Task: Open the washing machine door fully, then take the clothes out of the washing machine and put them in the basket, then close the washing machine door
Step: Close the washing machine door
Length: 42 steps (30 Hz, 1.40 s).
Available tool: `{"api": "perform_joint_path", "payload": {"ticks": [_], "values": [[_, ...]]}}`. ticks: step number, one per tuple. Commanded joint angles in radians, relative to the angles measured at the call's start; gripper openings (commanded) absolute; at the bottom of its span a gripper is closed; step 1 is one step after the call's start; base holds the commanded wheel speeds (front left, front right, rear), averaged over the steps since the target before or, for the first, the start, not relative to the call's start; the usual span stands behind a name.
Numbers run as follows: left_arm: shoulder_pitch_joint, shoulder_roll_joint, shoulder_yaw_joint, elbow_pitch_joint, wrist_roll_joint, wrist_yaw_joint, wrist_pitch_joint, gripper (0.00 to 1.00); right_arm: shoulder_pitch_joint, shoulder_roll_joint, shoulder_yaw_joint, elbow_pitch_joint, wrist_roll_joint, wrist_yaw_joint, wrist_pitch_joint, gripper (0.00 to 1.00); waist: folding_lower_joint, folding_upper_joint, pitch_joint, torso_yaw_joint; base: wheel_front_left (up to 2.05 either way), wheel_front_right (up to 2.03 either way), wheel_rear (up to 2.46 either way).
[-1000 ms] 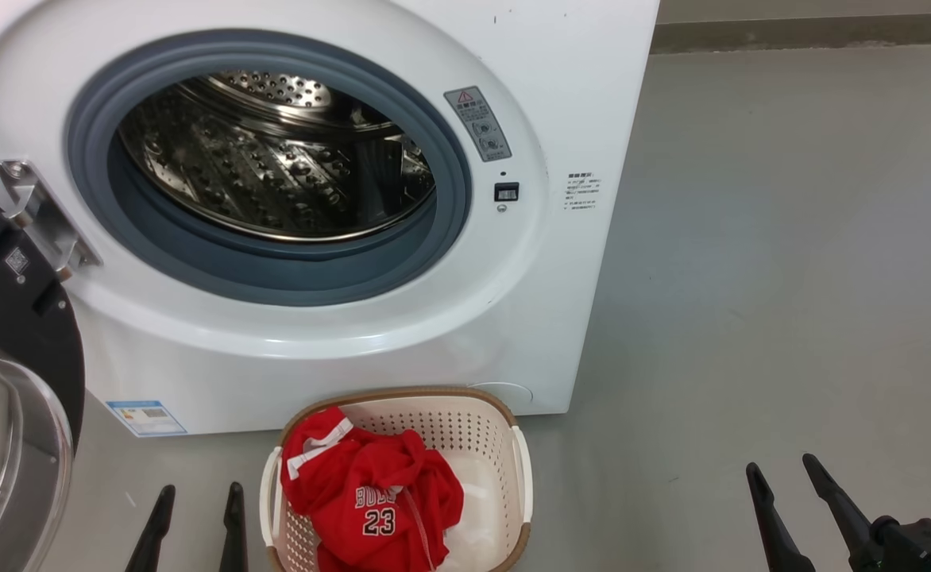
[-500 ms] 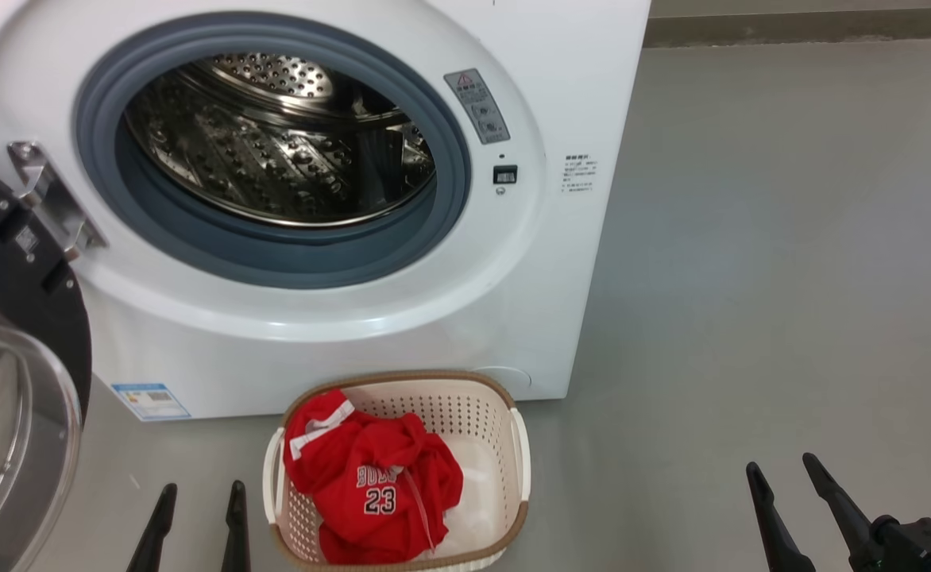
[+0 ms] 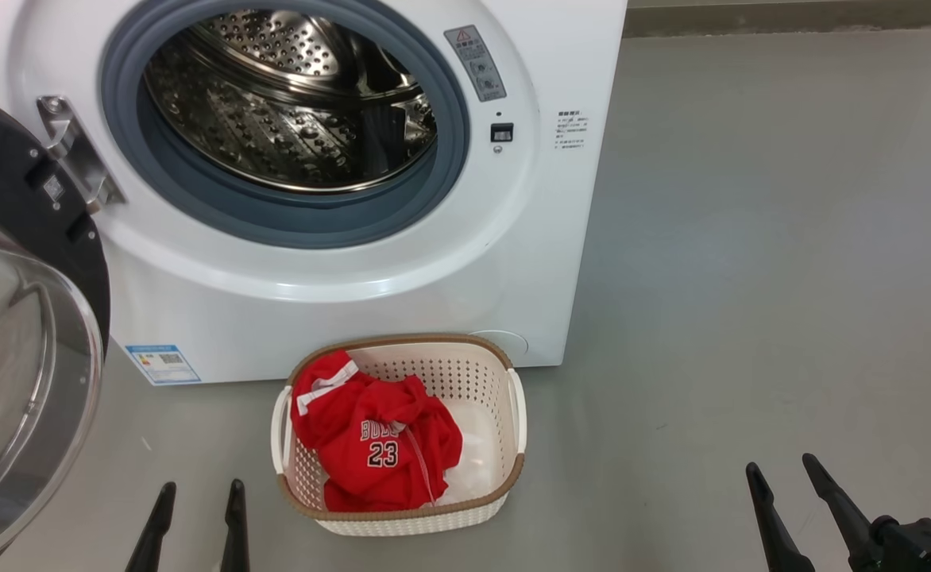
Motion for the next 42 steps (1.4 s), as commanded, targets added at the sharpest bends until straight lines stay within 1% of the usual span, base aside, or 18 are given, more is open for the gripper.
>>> {"api": "perform_joint_path", "payload": {"ticks": [1, 14, 21, 27, 38, 39, 42], "values": [[-0.015, 0.010, 0.031, -0.027, -0.005, 0.006, -0.005, 1.00, -0.018, -0.020, 0.020, -0.024, 0.002, 0.005, -0.006, 1.00, 0.0000, 0.0000, 0.000, 0.001, -0.19, 0.19, 0.00], [-0.016, 0.010, 0.026, -0.018, -0.011, 0.010, -0.005, 1.00, -0.019, -0.021, 0.023, -0.023, 0.002, 0.005, -0.006, 1.00, 0.0000, 0.0000, -0.001, 0.006, 0.00, 0.00, 0.00], [-0.018, 0.010, 0.023, -0.004, -0.031, 0.018, -0.005, 1.00, -0.019, -0.021, 0.029, -0.022, 0.000, 0.005, -0.006, 1.00, 0.0000, 0.0000, -0.001, 0.040, 0.00, 0.00, 0.00], [-0.013, 0.010, 0.016, 0.000, -0.035, 0.028, -0.005, 1.00, -0.017, -0.031, 0.043, -0.019, 0.002, 0.005, -0.006, 1.00, 0.0000, 0.0000, -0.003, 0.105, 0.00, 0.00, 0.00], [0.006, 0.010, -0.006, 0.006, -0.065, 0.054, -0.005, 1.00, -0.041, -0.059, 0.096, -0.007, 0.007, 0.005, -0.006, 1.00, 0.0000, 0.0000, -0.011, 0.266, 0.00, 0.00, 0.00], [0.006, 0.010, -0.006, 0.006, -0.065, 0.054, -0.005, 1.00, -0.041, -0.059, 0.096, -0.007, 0.007, 0.005, -0.006, 1.00, 0.0000, 0.0000, -0.011, 0.266, 0.00, 0.00, 0.00], [0.010, 0.010, -0.017, 0.007, -0.070, 0.060, -0.005, 1.00, -0.048, -0.065, 0.110, -0.005, 0.008, 0.005, -0.006, 1.00, 0.0000, 0.0000, -0.014, 0.312, 0.00, 0.00, 0.00]]}}
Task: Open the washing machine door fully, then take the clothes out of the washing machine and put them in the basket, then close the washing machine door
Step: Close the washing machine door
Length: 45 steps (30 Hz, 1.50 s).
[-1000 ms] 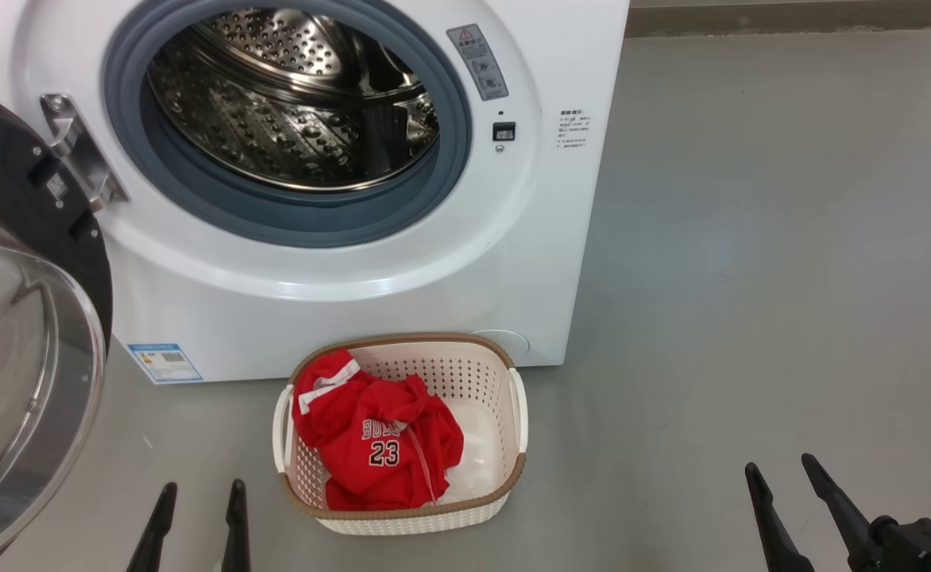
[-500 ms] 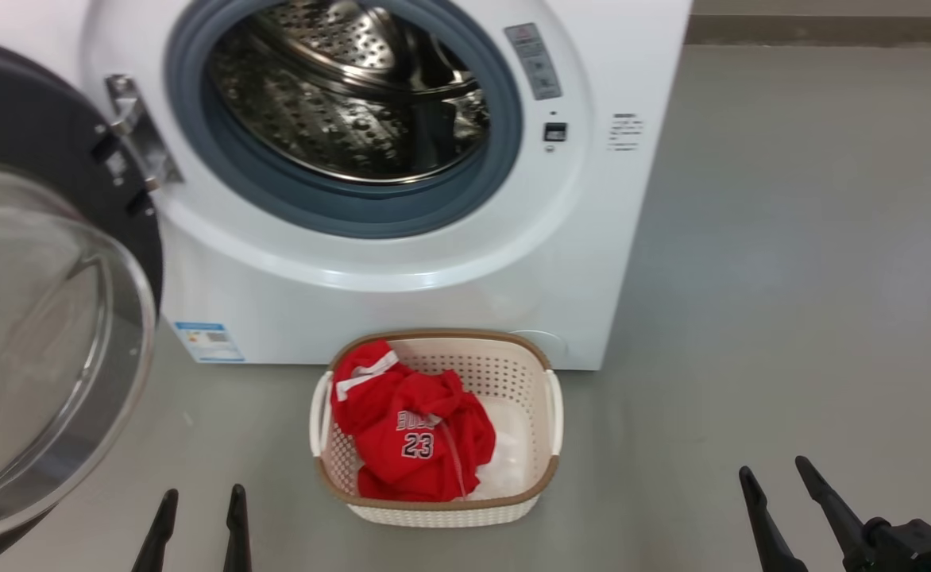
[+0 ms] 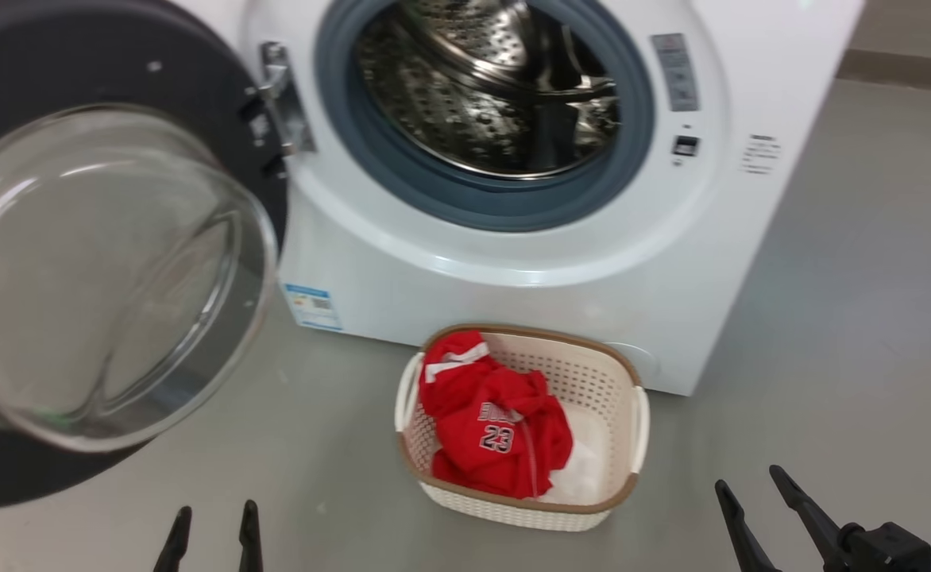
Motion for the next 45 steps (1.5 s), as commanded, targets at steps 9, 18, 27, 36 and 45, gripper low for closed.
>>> {"api": "perform_joint_path", "payload": {"ticks": [9, 18, 27, 36, 45], "values": [[0.000, 0.010, 0.006, -0.022, -0.027, 0.024, -0.005, 1.00, -0.059, -0.038, 0.060, -0.008, 0.007, 0.005, -0.006, 1.00, 0.0000, 0.0000, -0.012, 0.194, 0.00, 0.00, 0.00], [0.021, 0.010, 0.006, -0.057, -0.079, 0.074, -0.005, 1.00, -0.135, -0.075, 0.150, 0.016, 0.019, 0.005, -0.006, 1.00, 0.0000, 0.0000, 0.016, 0.247, 0.00, 0.00, 0.00], [0.042, 0.010, 0.000, -0.096, -0.108, 0.109, -0.005, 1.00, -0.199, -0.091, 0.205, 0.041, 0.039, 0.005, -0.006, 1.00, 0.0000, 0.0000, 0.029, 0.257, 0.00, 0.00, 0.00], [0.035, 0.010, 0.004, -0.100, -0.110, 0.103, -0.005, 0.89, -0.200, -0.089, 0.208, 0.045, 0.046, 0.005, -0.006, 1.00, 0.0000, 0.0000, 0.027, 0.256, 0.00, 0.00, 0.00], [-0.025, 0.010, 0.064, -0.195, -0.115, 0.049, -0.005, 0.00, -0.183, -0.078, 0.186, 0.035, 0.038, 0.005, -0.006, 1.00, 0.0000, 0.0000, 0.041, 0.255, 0.00, 0.00, 0.00]]}}
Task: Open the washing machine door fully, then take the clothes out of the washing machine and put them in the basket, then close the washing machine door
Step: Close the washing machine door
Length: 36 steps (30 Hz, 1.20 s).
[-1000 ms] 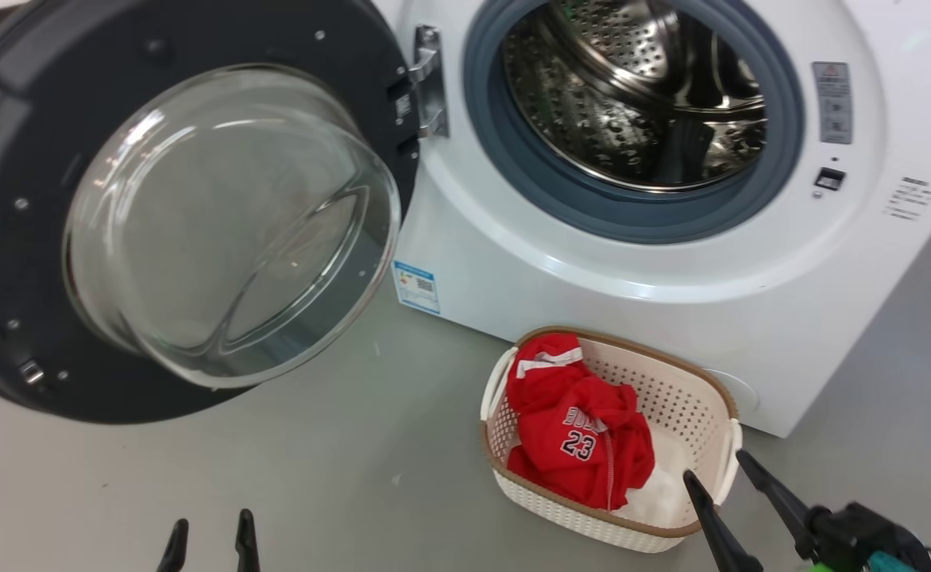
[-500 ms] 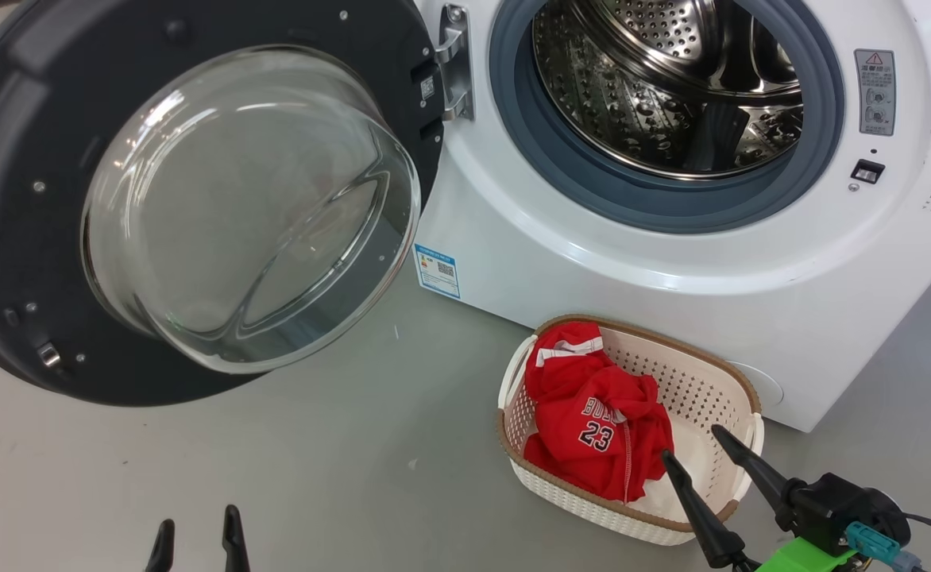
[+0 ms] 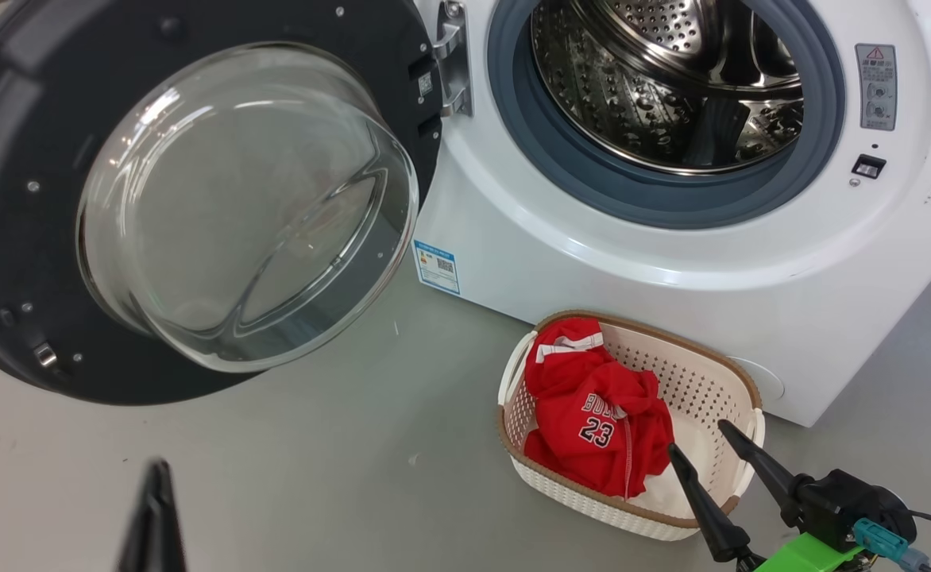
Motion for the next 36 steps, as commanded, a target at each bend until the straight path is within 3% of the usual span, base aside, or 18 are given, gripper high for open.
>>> {"api": "perform_joint_path", "payload": {"ticks": [1, 9, 17, 27, 36], "values": [[-0.058, 0.009, 0.050, -0.044, 0.005, -0.011, -0.005, 0.00, -0.016, -0.007, 0.012, -0.026, 0.008, 0.005, -0.006, 1.00, 0.0000, -0.0001, 0.004, 0.000, 0.00, 0.00, 0.00], [-0.239, 0.042, 0.232, -0.171, 0.062, -0.117, -0.005, 0.00, 0.005, 0.004, -0.011, -0.036, -0.003, 0.005, -0.006, 1.00, 0.0000, -0.0001, 0.019, 0.000, 0.00, 0.00, 0.00], [-0.494, 0.206, 0.362, -0.098, 0.035, -0.175, -0.005, 0.00, 0.013, 0.016, -0.024, -0.042, -0.010, 0.005, -0.006, 1.00, 0.0000, -0.0001, 0.032, -0.001, 0.00, 0.00, 0.00], [-0.782, 0.402, 0.398, 0.305, -0.149, -0.189, 0.013, 0.00, 0.023, 0.019, -0.041, -0.056, -0.018, 0.005, -0.006, 1.00, 0.0000, -0.0001, 0.062, 0.000, 0.00, 0.00, 0.00], [-1.010, 0.521, 0.375, 0.719, -0.456, -0.190, 0.235, 0.00, 0.016, -0.008, -0.054, -0.069, -0.025, 0.005, -0.006, 1.00, 0.0000, -0.0001, 0.118, 0.001, 0.00, 0.00, 0.00]]}}
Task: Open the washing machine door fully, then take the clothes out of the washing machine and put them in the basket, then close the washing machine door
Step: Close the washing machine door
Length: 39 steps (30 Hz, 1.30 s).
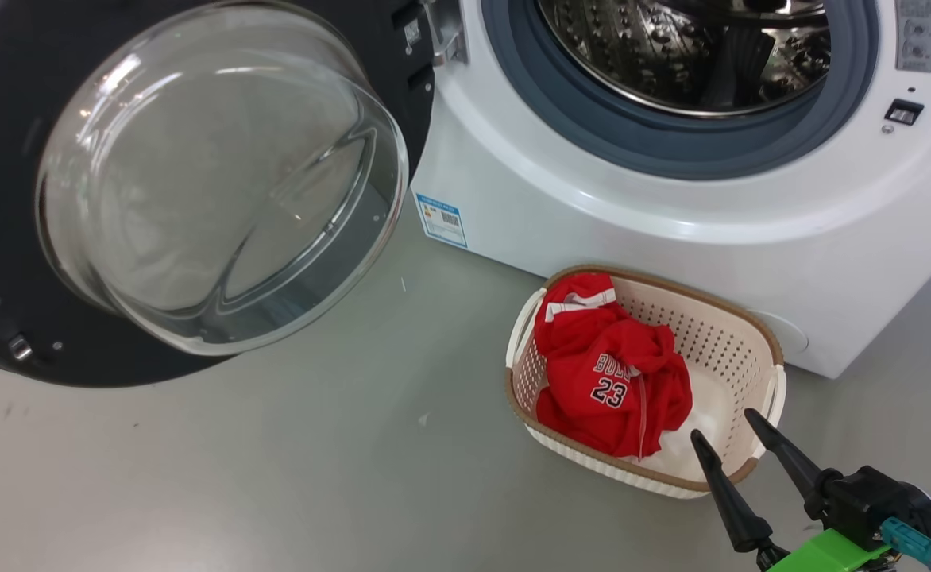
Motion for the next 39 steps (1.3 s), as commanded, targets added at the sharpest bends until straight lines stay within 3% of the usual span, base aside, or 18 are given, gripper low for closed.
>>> {"api": "perform_joint_path", "payload": {"ticks": [1, 7, 12, 19, 39], "values": [[-0.038, 0.084, 0.008, 0.012, -0.036, -0.006, 0.049, 0.00, -0.013, -0.019, 0.016, -0.027, -0.007, 0.005, -0.006, 1.00, 0.0001, 0.0000, 0.019, -0.004, 0.00, 0.00, 0.00], [-0.082, 0.132, -0.039, 0.123, -0.098, -0.006, 0.144, 0.00, -0.022, -0.035, 0.016, -0.031, -0.011, 0.005, -0.006, 1.00, 0.0001, 0.0000, 0.052, -0.011, 0.00, 0.00, 0.00], [-0.116, 0.134, -0.071, 0.194, -0.181, -0.006, 0.288, 0.00, -0.030, -0.046, 0.017, -0.036, -0.014, 0.005, -0.006, 1.00, 0.0001, 0.0000, 0.080, -0.018, 0.00, 0.00, 0.00], [-0.135, 0.149, -0.100, 0.251, -0.216, -0.006, 0.379, 0.00, -0.044, -0.060, 0.020, -0.043, -0.018, 0.005, -0.006, 1.00, 0.0001, 0.0000, 0.113, -0.022, 0.00, 0.00, 0.00], [-0.058, 0.152, -0.195, 0.150, -0.365, -0.006, 0.601, 0.00, -0.053, -0.051, 0.021, -0.035, -0.016, 0.005, -0.006, 1.00, 0.0001, 0.0000, 0.099, -0.021, 0.00, 0.00, 0.00]]}}
